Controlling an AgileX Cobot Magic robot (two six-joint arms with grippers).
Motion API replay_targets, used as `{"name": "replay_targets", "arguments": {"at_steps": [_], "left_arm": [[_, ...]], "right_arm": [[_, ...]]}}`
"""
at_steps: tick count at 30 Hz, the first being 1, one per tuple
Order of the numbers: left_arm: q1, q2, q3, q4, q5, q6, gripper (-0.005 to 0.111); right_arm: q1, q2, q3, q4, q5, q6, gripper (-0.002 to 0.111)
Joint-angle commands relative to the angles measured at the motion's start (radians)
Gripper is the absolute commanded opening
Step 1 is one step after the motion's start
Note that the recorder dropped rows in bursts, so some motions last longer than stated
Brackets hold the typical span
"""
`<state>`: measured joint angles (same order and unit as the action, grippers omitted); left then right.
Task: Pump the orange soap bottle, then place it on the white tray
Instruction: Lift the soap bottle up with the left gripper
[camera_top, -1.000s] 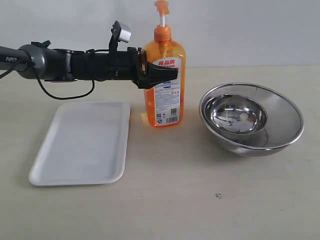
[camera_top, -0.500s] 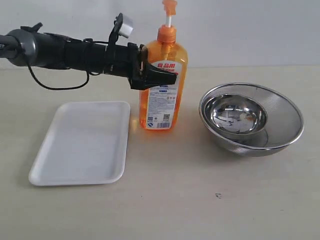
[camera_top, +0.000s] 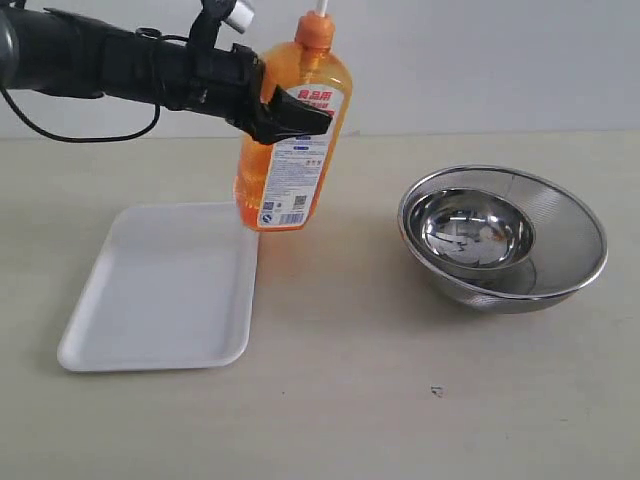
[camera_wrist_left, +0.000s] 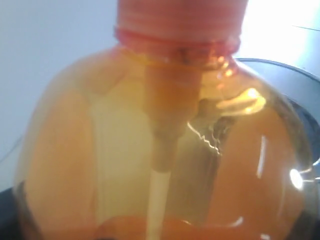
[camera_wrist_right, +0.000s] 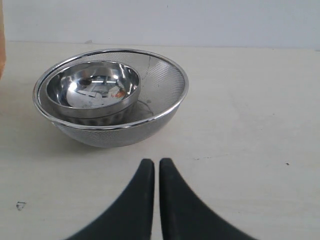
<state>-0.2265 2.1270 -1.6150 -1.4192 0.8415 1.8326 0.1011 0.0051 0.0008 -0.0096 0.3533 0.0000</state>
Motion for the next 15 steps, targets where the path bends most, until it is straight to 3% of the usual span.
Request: {"name": "replay_targets", "arguments": {"at_steps": [1, 5, 9, 15], "left_arm": [[-0.004, -0.081, 0.066, -0.164, -0.076, -0.008, 0.005], [-0.007, -0.123, 0.125, -0.325, -0.118, 0.048, 0.005], [-0.043, -0.156, 0.151, -0.325, -0.193, 0.074, 0.005], [-0.133, -0.209, 0.196, -0.325, -0.466, 0.081, 0.005]], "right_arm": [[0.000, -0.005, -0.001, -0.001, -0.005, 0.000, 0.001], [0.000, -0.005, -0.001, -0.001, -0.005, 0.000, 0.001], [0.000, -0.005, -0.001, -0.001, -0.005, 0.000, 0.001], [0.000, -0.005, -0.001, -0.001, -0.005, 0.000, 0.001]]}}
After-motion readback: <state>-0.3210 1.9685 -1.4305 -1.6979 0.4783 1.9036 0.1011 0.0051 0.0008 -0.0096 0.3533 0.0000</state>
